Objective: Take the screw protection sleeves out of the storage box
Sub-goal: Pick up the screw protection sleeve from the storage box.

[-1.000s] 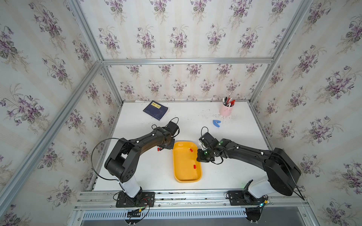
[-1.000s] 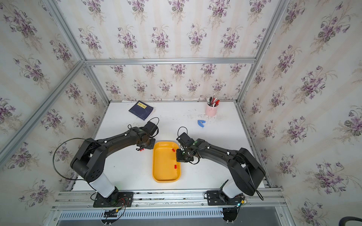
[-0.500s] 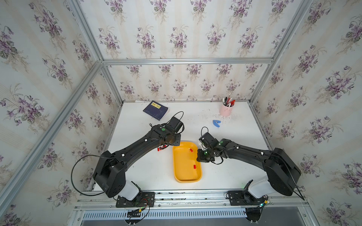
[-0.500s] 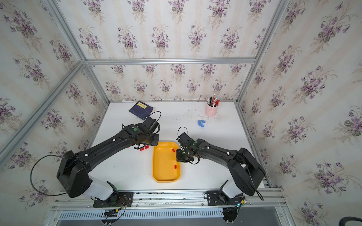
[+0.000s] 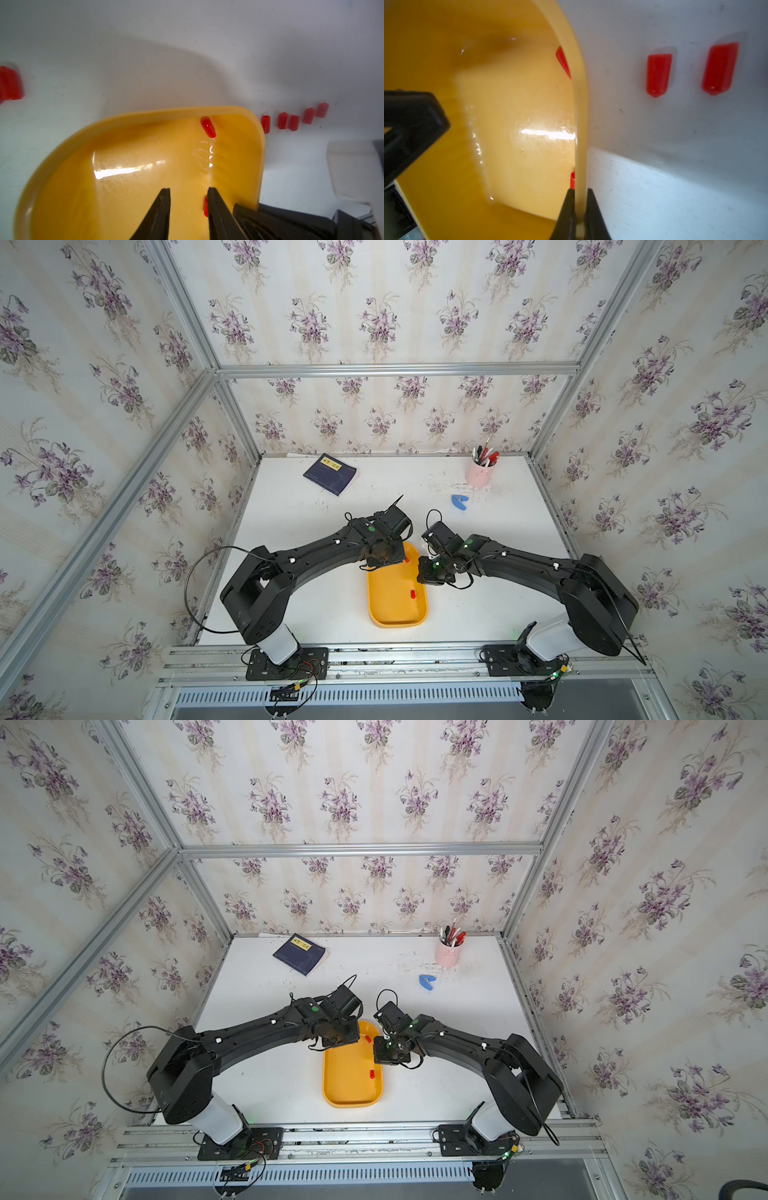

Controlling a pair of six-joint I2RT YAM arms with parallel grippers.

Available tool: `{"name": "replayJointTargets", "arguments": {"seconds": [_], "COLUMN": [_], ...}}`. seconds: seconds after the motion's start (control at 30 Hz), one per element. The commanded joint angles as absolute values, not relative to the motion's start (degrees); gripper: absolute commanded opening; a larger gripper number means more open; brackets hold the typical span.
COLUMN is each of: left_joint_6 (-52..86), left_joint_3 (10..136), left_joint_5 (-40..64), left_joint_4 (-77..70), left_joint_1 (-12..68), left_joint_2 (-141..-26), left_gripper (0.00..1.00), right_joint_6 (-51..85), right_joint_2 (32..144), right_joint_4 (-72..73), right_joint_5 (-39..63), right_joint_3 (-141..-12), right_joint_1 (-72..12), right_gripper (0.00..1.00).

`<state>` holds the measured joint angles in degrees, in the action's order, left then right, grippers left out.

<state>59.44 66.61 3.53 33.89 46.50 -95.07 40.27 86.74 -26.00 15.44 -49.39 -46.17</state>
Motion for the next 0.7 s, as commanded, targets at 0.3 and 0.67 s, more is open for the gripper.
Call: {"name": "replayJointTargets", "arguments": {"seconds": [0.3, 0.67], "left_joint_6": [70.9, 76.2], "left_joint_3": [66.1, 63.6], "left_joint_5": [2.7, -0.4], "left_joint_4": [22.6, 15.1], "left_joint_1": [47.8, 48.0], "left_joint_2": [-103.5, -104.9], "left_gripper": [0.33, 0.30], "right_joint_6": [40.6, 40.4], "right_joint_2": [86.8, 87.3], "right_joint_4": [-27.4, -26.8], "right_joint_5": [15.0, 15.6], "right_joint_3": [-49.6, -49.6], "right_joint_1": [-46.6, -46.6], "right_gripper": [0.00, 0.00]}}
